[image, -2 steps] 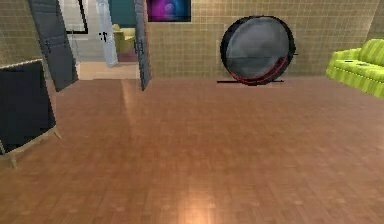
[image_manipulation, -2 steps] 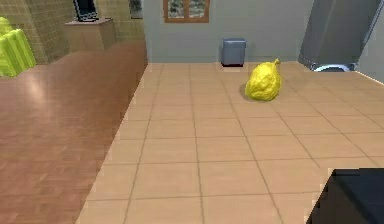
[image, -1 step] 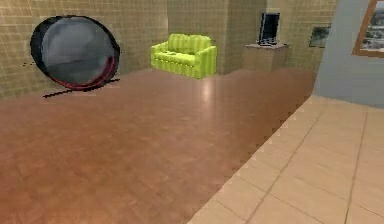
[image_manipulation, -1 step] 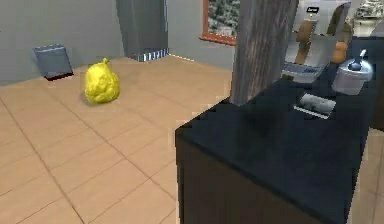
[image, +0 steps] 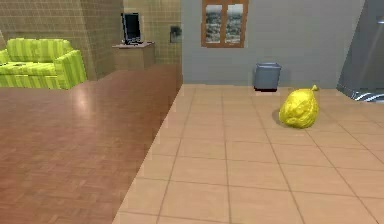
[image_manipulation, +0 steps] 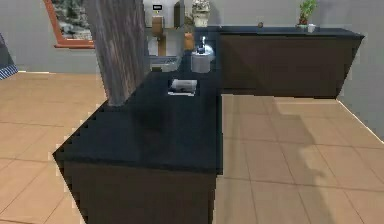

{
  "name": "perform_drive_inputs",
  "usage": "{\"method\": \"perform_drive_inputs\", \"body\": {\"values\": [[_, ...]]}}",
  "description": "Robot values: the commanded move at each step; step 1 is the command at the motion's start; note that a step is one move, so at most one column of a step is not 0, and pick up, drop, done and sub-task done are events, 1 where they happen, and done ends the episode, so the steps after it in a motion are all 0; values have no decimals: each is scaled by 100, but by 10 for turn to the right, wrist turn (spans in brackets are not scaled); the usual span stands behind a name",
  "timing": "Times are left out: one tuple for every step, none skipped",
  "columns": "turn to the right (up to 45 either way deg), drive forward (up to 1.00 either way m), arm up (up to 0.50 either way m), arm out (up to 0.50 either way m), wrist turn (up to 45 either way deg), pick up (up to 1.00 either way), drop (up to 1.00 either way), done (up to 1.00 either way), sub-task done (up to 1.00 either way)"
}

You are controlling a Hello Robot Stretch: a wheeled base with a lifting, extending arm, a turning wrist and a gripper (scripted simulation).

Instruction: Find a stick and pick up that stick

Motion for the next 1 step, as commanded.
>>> {"method": "perform_drive_inputs", "body": {"values": [[0,65,0,0,0,0,0,0,0]]}}
